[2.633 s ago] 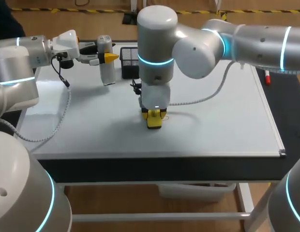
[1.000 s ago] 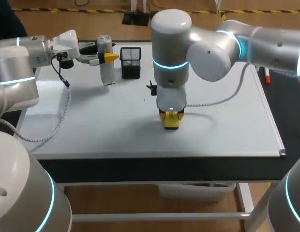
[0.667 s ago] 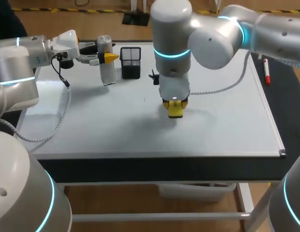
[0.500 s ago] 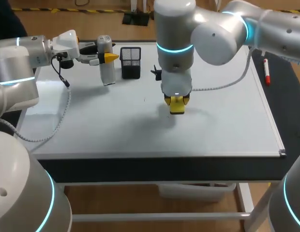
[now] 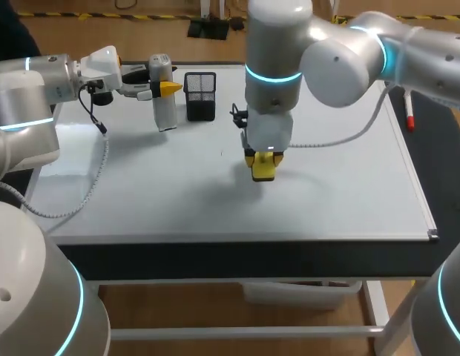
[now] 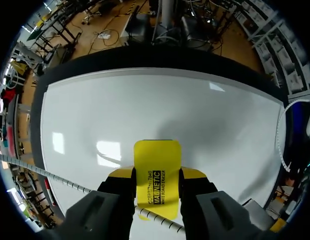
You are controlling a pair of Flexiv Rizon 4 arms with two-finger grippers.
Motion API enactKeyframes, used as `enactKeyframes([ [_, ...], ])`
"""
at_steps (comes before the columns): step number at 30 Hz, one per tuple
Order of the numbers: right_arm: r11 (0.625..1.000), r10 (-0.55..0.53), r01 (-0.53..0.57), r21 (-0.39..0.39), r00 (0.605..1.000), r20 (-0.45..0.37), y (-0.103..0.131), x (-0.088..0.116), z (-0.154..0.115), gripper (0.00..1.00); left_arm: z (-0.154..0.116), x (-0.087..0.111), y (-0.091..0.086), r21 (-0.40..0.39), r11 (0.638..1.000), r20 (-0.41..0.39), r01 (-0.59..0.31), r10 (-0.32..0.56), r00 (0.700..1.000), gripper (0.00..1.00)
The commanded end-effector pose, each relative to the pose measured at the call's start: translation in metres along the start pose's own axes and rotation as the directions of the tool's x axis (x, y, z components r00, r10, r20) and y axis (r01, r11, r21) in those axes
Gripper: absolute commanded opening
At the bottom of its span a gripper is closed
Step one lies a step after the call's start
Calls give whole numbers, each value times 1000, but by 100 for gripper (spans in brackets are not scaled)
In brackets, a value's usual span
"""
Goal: Pick up the inspection probe, press it on each red-marked spot on the whiteboard one by one, put down the probe, pick up the eraser, and wipe off all the red marks.
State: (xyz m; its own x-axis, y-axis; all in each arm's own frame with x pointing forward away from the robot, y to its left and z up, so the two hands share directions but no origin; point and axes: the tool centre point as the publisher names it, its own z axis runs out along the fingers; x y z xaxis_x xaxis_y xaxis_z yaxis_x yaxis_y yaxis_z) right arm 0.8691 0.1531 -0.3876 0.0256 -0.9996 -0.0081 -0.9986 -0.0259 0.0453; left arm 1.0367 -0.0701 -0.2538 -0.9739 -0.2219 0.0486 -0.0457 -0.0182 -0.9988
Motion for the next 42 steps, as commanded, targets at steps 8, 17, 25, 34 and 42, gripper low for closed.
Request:
enactKeyframes([
  [8,998,-55,55,-7,998,15,-3,-28,21,0,0,1,-2,-1,1000,1,0,0,1000,0],
  [17,997,-68,69,-29,997,28,-2,-32,31,0,0,1,-2,-1,1000,1,0,0,1000,0],
  [25,997,-62,63,-42,998,18,-2,-28,37,0,0,1,-2,-1,1000,1,0,0,1000,0],
  [34,998,-42,42,-54,999,11,2,-21,42,0,0,1,-2,-1,1000,1,0,0,1000,0],
  [42,999,7,-6,-47,1000,12,3,-3,39,0,0,1,-2,-1,1000,1,0,0,1000,0],
])
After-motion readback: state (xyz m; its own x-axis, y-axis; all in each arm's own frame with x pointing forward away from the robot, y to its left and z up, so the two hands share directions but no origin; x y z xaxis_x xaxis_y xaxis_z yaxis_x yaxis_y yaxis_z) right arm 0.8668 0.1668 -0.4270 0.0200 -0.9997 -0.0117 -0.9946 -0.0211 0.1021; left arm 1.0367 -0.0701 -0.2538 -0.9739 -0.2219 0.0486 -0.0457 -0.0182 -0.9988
